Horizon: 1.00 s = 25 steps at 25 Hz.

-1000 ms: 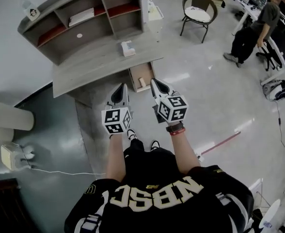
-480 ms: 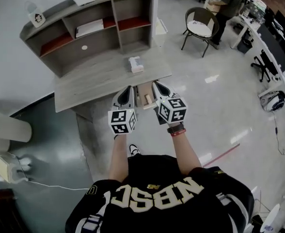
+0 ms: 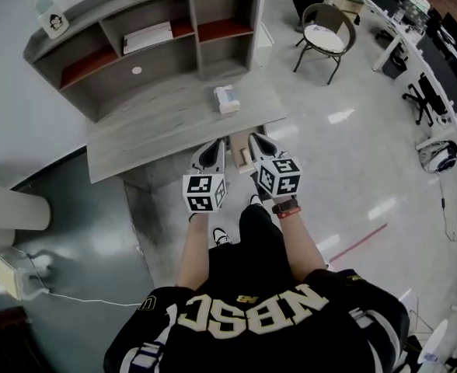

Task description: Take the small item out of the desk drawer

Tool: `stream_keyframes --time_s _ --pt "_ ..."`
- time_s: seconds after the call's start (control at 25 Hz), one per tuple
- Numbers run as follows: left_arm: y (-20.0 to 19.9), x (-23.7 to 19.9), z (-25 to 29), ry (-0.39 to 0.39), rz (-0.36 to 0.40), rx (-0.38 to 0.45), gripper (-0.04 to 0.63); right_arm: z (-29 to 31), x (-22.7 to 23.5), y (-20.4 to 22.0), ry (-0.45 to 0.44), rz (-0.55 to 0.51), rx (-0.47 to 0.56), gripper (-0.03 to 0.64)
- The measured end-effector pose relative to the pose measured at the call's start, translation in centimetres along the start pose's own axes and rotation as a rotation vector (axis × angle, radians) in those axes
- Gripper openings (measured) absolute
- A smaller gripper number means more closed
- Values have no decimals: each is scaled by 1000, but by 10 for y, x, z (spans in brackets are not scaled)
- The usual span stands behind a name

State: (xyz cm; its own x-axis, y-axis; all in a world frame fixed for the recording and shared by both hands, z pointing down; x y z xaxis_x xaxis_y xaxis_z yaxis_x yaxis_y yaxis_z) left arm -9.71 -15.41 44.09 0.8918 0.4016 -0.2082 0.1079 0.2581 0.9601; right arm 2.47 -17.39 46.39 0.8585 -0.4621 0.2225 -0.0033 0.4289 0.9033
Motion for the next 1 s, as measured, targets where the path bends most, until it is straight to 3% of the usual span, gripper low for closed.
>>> stream_keyframes --time_s 0.48,1.0 --pt "76 -41 78 -31 -102 -135 15 87 58 64 -15 10 -213 10" --pt "153 -61 126 -5 -157 -294 15 139 111 176 46 53 -452 49"
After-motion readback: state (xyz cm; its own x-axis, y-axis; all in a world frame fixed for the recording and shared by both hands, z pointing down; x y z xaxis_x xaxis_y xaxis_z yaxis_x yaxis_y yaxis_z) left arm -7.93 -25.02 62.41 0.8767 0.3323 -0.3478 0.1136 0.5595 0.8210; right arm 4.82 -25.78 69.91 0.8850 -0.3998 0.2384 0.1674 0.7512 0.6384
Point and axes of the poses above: the fingertips, and each gripper's own axes: z forward along the fingers, x to its right, y out of its underside, the point moved 3 cm from there along -z, backward along the fingers, and after that the axes turned 5 degrees about -x, right-handed, at the moved point
